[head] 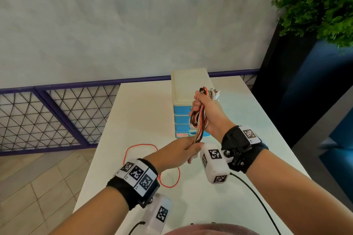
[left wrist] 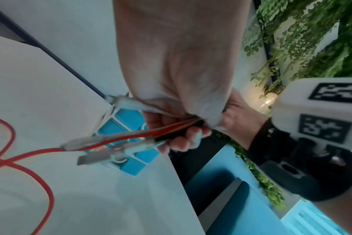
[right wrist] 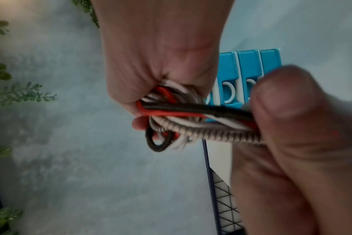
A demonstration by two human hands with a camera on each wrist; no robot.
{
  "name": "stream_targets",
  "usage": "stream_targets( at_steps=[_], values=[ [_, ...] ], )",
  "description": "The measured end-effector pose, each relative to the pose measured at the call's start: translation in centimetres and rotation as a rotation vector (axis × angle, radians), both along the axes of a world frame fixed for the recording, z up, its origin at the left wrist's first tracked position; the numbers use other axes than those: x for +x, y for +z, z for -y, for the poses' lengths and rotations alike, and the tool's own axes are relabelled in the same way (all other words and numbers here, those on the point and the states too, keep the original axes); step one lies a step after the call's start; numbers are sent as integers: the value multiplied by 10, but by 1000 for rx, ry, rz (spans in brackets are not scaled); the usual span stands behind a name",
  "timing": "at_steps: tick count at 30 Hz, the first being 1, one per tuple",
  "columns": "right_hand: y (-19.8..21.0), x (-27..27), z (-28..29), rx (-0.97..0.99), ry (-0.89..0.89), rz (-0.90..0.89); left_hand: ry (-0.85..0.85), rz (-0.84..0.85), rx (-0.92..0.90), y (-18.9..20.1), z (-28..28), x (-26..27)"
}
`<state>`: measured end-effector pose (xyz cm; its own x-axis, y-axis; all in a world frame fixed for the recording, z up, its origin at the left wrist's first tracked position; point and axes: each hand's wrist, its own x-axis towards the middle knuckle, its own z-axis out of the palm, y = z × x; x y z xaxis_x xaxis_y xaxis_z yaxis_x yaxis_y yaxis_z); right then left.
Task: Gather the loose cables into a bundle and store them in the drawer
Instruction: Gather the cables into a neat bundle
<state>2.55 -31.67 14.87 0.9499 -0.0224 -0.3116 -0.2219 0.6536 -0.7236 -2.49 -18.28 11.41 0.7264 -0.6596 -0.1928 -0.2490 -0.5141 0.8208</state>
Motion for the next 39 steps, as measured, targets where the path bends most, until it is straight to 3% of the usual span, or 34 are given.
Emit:
stream_targets(
  at_steps=[5,9,11,15,18,21,24,29,31,37,39],
  values=[
    [8,6,21,4,-70,28,41,-398,-234,-19,-24,2],
    [8,5,37,-125,-97,39,108,-444,-264,-13,-39,13],
    [9,2,38,-326,-48,97,113,-255,-120,-7,-38,19],
    [16,-6,31,-892,148,164,42,349,346,10,-38,34],
    [18,-10,22,-992,267,189,-36,575,474,22,-35,44],
    [14,-14,12,-1038,343,200,-58,638,442,37,-30,49],
    [8,-16,10,-971,420,160,-68,599,384,50,-29,50],
    [4,-24,14,-529,634,129,130,318,158,59,-35,49],
    [4,-30,12,-369,702,111,134,259,104,62,-34,47],
    [-8,-38,12,-447,830,147,115,315,145,65,-30,47],
    [-12,-37,12,-447,795,135,150,156,128,67,-31,47]
  ],
)
